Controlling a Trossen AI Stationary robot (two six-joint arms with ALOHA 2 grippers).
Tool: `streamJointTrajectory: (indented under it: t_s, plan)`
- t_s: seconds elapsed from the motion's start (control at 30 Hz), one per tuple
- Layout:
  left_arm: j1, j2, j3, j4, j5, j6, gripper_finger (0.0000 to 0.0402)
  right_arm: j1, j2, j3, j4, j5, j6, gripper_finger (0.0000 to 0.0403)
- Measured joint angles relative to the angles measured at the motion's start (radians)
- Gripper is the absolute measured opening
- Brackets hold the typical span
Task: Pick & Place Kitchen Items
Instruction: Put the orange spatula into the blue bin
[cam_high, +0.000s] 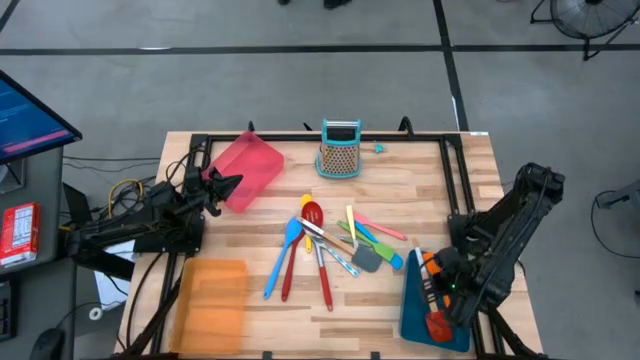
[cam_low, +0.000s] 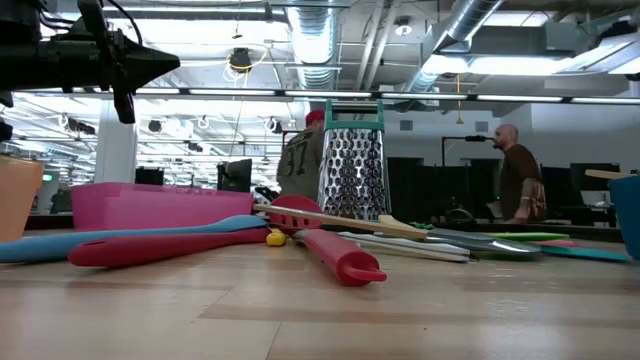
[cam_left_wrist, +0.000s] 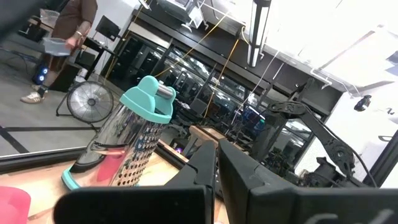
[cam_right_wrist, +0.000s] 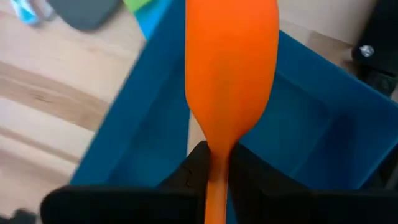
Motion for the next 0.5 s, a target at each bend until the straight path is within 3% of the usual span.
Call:
streamJointTrajectory:
  t_s: [0.2, 0.5]
  plan:
    - [0.0, 0.0, 0.0, 0.002, 0.0, 0.0, 0.0002, 0.0, 0.077, 0.0, -0.013, -0.087, -0.005, 0.0038]
    - [0.0, 0.0, 0.0, 0.004, 0.0, 0.0, 0.0002, -0.014, 0.108, 0.0, -0.017, -0.092, -0.008, 0.0038]
